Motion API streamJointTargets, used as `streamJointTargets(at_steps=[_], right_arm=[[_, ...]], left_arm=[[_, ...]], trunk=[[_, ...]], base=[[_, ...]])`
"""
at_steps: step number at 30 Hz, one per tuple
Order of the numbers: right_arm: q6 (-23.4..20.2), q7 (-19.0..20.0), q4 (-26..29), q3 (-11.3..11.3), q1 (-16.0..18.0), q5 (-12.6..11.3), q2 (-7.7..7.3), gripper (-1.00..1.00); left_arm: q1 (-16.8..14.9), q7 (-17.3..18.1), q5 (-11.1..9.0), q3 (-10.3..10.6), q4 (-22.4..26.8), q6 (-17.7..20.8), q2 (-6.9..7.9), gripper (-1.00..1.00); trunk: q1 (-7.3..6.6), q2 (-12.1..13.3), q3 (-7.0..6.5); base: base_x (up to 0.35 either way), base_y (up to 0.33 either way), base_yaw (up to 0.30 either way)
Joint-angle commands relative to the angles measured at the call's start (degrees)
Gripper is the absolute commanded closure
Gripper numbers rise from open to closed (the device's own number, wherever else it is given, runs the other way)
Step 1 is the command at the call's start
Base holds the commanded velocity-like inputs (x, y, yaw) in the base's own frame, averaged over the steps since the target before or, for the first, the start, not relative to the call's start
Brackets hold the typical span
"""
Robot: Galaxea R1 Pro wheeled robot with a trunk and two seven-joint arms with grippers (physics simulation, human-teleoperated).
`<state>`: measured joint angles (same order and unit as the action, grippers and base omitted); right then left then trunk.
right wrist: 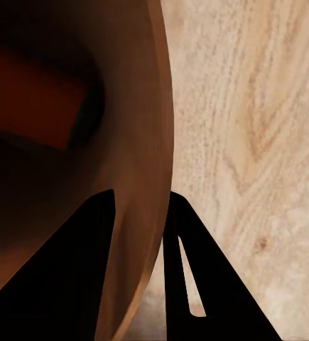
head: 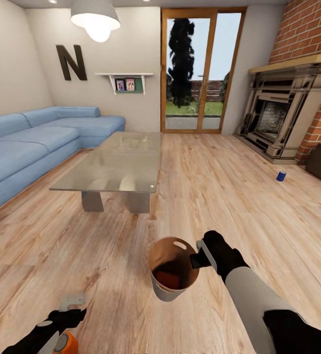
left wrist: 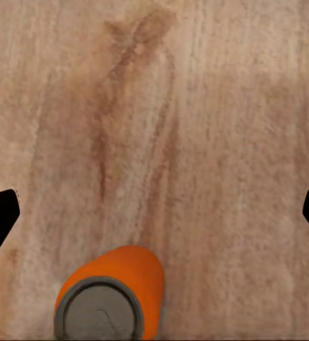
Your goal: Put the three can of soda from the living room inside the tash can in the kitchen.
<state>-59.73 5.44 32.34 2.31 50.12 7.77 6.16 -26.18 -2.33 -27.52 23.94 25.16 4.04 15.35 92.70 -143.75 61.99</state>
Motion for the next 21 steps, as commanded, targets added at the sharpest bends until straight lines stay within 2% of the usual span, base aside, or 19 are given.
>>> streamJointTargets(at_steps=[1,5,10,17,21], right_arm=[[-0.3,0.2,0.1,-0.1,1.0,-1.3,-0.02,1.00],[-0.3,0.2,0.1,-0.2,3.3,-1.2,0.12,1.00],[-0.3,0.2,0.1,-0.1,4.0,-1.3,0.12,1.00],[-0.3,0.2,0.0,-0.1,4.2,-1.1,0.05,1.00],[-0.3,0.2,0.0,-0.1,4.2,-1.2,0.01,1.00]], left_arm=[[0.0,0.0,0.0,0.2,-0.9,-0.2,-0.07,-1.00],[0.0,0.0,-0.1,0.2,-2.0,-0.4,-0.11,-1.00],[0.0,0.3,-0.1,-0.5,-2.3,-0.4,-0.03,-1.00],[0.0,0.5,-0.2,-0.2,-2.3,-1.3,-0.04,-1.00],[0.0,0.6,-0.1,0.1,-2.3,-1.6,-0.05,-1.00]], trunk=[[0.02,0.0,0.22],[0.12,-0.1,1.11],[0.25,-0.1,2.22],[0.25,-0.1,2.22],[0.25,-0.1,2.22]], base=[[0.000,0.000,0.000],[0.000,0.000,0.000],[0.000,0.000,0.000],[-0.002,0.010,0.000],[-0.007,0.202,0.000]])
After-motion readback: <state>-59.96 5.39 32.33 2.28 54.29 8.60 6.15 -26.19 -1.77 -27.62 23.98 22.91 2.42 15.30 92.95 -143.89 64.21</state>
